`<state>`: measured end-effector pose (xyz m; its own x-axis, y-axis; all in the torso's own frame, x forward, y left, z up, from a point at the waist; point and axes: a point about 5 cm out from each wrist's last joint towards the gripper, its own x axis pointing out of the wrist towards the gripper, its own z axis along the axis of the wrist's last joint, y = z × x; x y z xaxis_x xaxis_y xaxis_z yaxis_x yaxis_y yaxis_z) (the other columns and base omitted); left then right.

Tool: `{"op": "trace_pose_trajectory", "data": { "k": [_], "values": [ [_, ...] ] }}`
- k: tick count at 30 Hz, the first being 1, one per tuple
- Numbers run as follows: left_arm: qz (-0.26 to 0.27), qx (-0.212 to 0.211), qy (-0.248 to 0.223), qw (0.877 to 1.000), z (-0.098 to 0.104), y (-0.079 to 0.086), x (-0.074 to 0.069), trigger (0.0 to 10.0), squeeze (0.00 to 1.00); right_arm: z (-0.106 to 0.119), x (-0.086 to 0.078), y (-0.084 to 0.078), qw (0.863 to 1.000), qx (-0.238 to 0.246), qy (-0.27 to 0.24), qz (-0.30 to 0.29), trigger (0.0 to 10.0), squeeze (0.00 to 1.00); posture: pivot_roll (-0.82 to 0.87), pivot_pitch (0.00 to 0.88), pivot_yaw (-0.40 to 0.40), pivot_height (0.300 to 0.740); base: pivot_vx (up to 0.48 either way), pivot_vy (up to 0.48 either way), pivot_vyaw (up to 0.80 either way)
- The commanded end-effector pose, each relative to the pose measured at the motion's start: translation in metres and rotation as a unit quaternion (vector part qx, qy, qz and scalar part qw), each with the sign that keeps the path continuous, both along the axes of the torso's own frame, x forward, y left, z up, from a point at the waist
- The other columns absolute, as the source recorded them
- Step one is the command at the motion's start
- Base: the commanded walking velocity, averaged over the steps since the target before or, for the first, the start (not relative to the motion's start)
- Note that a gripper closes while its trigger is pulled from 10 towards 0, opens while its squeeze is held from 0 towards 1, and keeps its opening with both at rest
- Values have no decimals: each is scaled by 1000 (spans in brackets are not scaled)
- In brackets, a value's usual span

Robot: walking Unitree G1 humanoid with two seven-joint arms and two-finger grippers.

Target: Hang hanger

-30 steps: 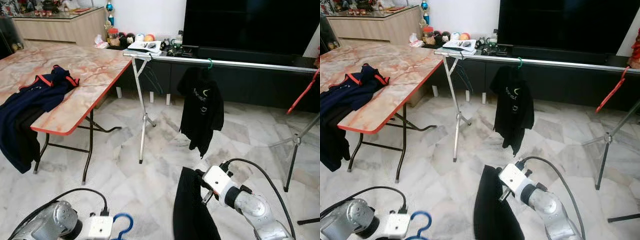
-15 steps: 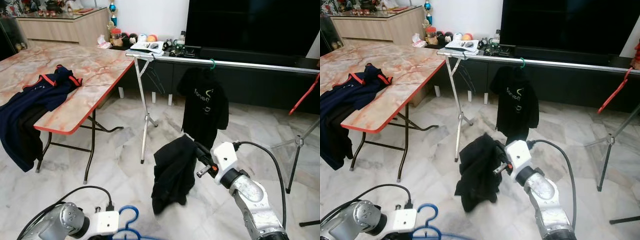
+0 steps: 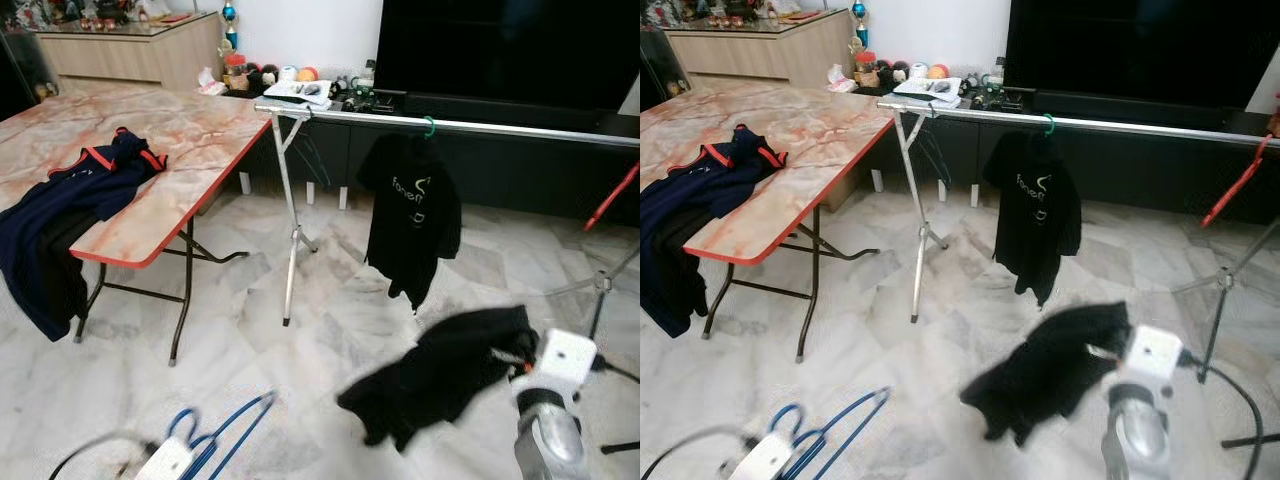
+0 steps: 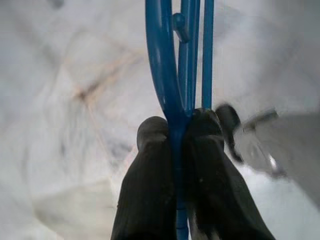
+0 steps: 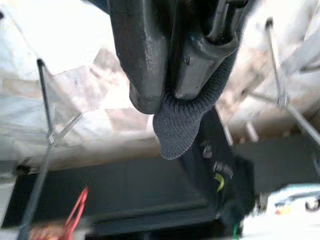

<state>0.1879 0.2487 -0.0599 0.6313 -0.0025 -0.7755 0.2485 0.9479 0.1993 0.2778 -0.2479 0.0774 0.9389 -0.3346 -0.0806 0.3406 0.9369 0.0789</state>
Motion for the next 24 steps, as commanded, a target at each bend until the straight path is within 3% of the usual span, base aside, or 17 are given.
{"op": "trace_pose_trajectory", "data": {
  "k": [1, 2, 7, 15, 19, 24],
  "values": [
    [56, -2, -18, 998, -2, 5, -4, 10000, 0, 24, 6, -2, 999, -12, -44, -12, 3373, 0, 71, 30, 23, 740, 0, 0, 0],
    [68, -1, -11, 998, -5, 7, -10, 10000, 0, 27, 7, -3, 999, -19, -45, -8, 10000, 0, 72, 28, 22, 740, 0, 0, 0],
    [114, 8, 26, 993, -18, 13, -39, 10000, 0, 38, 5, 0, 997, -55, -47, 5, 10000, 0, 74, 14, 14, 740, 0, 0, 0],
    [130, -3, 27, 991, -23, 9, -48, 10000, 0, 42, -4, 9, 995, -61, -72, -25, 10000, 0, 77, 0, 27, 740, 0, 0, 0],
    [140, -29, 16, 990, -23, 5, -45, 10000, 0, 35, -17, 20, 996, -20, -69, -44, 10000, 0, 76, 0, 39, 740, 0, 0, 0],
    [127, -21, 21, 992, -22, 6, -45, 10000, 0, 29, -25, 25, 997, -21, -62, -36, 10000, 0, 79, 0, 45, 740, 0, 0, 0]
  ]
}}
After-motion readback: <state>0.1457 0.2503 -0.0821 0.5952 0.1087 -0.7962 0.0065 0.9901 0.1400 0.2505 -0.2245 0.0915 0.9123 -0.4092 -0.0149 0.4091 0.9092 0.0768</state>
